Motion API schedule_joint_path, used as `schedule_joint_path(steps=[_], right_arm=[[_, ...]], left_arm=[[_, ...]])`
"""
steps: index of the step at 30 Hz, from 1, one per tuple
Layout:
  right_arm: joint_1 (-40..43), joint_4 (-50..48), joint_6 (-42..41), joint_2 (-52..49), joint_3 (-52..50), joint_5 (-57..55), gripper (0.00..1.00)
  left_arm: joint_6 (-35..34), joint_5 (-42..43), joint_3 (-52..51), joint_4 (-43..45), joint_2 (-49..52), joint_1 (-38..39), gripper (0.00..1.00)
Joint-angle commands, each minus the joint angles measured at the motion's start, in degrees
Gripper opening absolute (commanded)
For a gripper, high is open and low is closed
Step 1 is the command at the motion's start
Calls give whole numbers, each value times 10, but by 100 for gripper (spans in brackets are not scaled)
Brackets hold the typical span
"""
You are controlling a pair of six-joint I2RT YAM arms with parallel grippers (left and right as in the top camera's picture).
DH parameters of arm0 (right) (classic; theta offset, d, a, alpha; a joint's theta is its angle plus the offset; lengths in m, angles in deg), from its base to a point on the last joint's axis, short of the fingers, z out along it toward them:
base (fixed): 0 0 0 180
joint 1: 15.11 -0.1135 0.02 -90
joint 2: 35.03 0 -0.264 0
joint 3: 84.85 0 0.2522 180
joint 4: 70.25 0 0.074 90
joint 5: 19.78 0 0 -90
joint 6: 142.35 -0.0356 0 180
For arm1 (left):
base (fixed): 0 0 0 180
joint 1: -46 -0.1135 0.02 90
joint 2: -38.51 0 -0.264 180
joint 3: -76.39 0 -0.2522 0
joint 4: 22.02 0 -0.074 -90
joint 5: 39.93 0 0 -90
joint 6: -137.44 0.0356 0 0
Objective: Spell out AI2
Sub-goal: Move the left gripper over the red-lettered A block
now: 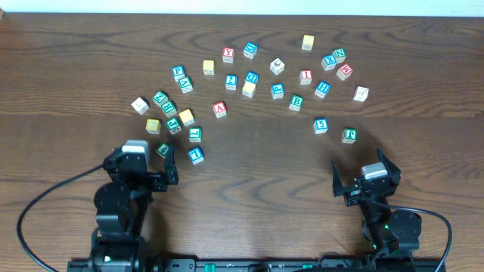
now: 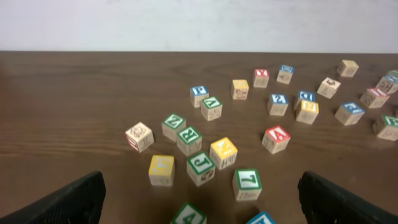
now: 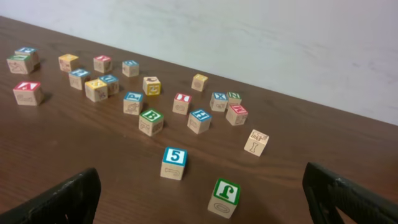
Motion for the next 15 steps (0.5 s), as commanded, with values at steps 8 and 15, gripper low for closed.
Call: schedule_joint_path(steps=[8,15], right_arm=[[-3,2,7,0,0,10,99],[-3,2,7,0,0,10,99]], left_arm=[[8,18,120,-85,88,-2,98],[8,18,255,-202,168,-2,98]])
